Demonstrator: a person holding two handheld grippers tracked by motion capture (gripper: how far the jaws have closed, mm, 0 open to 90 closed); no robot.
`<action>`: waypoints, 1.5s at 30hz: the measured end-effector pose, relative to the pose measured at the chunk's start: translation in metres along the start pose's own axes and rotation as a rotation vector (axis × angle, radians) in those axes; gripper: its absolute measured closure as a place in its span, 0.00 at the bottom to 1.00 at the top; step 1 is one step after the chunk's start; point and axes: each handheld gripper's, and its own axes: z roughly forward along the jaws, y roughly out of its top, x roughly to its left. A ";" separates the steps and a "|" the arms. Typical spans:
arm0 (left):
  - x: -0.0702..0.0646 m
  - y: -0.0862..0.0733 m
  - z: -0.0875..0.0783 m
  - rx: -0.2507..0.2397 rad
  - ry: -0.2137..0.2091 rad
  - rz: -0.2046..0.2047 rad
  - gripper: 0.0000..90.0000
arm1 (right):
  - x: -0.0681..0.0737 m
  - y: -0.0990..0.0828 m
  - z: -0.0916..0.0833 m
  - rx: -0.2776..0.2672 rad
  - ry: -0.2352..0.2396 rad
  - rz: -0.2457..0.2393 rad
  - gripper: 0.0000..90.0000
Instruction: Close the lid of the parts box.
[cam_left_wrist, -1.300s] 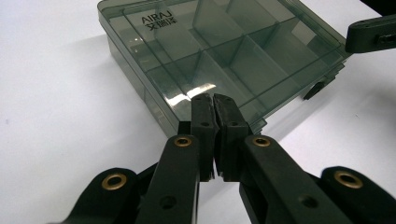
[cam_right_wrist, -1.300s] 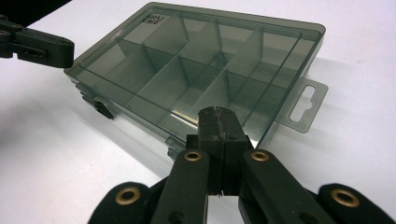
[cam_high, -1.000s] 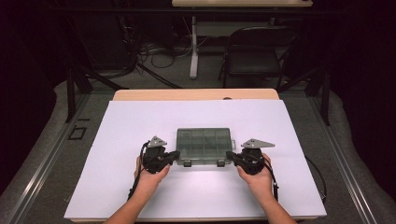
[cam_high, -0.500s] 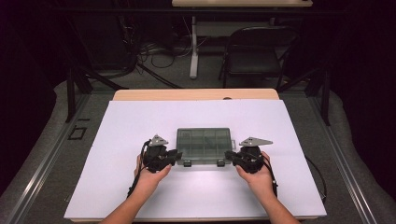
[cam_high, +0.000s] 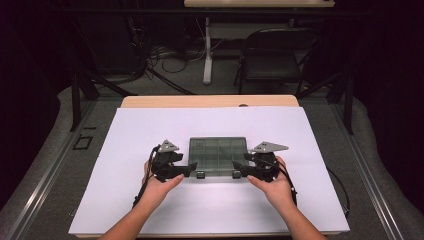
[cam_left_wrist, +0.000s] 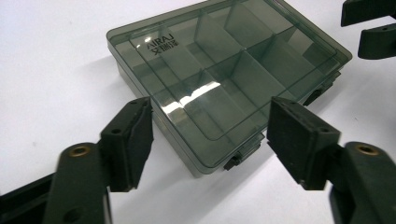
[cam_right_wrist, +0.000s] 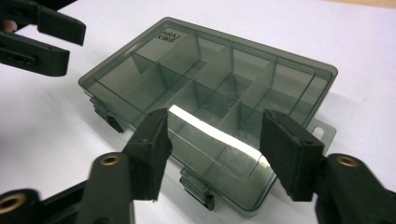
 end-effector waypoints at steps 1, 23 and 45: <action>0.000 0.000 0.000 -0.004 -0.001 0.000 0.31 | 0.000 0.001 0.000 0.003 -0.005 -0.014 0.44; 0.008 -0.005 -0.043 -0.065 -0.006 0.006 0.20 | 0.010 0.012 -0.020 -0.040 -0.062 -0.029 0.15; 0.026 -0.052 -0.097 -0.151 -0.021 0.005 0.06 | 0.013 -0.021 -0.059 -0.075 -0.059 -0.023 0.00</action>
